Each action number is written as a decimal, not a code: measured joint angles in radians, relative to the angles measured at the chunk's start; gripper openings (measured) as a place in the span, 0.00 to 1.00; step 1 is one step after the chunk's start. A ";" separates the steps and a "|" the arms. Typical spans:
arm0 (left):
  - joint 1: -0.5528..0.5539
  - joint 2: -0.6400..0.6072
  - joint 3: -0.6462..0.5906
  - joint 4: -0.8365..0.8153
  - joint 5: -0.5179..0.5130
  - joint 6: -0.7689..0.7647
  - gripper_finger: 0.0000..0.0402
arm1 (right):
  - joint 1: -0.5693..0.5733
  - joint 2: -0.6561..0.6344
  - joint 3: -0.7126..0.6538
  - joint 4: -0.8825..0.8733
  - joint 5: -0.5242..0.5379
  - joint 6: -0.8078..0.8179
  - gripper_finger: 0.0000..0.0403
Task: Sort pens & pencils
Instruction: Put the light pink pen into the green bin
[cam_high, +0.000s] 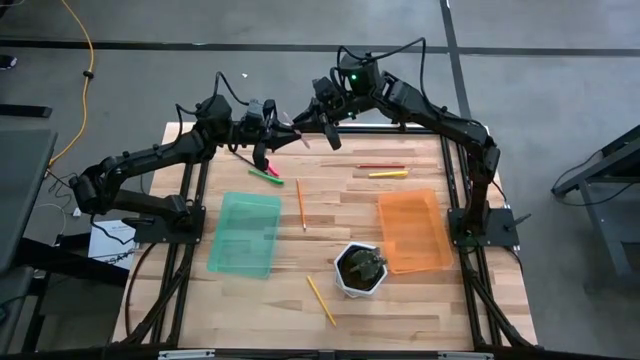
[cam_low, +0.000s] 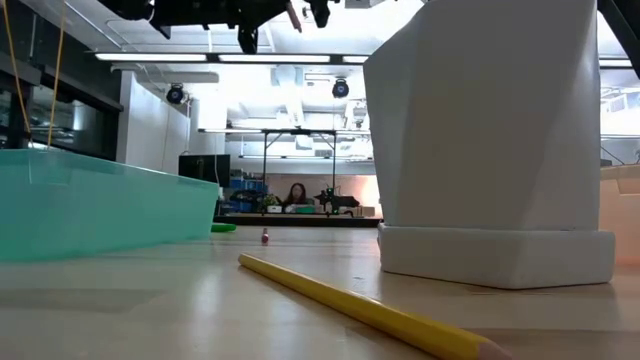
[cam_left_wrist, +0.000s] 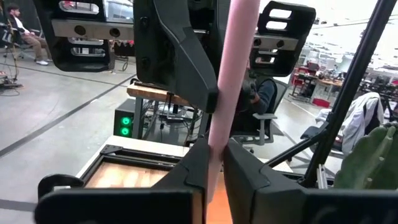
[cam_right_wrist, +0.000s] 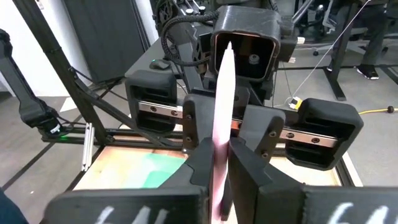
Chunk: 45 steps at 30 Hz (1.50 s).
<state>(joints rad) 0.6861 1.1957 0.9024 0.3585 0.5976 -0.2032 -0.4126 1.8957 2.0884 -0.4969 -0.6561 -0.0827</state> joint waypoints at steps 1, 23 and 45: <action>0.000 0.000 0.000 0.001 0.000 0.001 0.03 | 0.000 0.000 0.000 0.000 0.000 0.000 0.04; 0.001 0.000 0.000 0.009 -0.005 -0.002 0.08 | -0.007 0.000 0.000 0.031 0.002 0.015 0.36; 0.035 -0.144 0.001 -0.363 0.079 0.149 0.06 | -0.251 -0.072 -0.001 -0.063 -0.096 0.083 0.42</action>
<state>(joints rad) 0.7216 1.0519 0.9030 -0.0047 0.6765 -0.0544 -0.6636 1.8240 2.0876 -0.5598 -0.7523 0.0000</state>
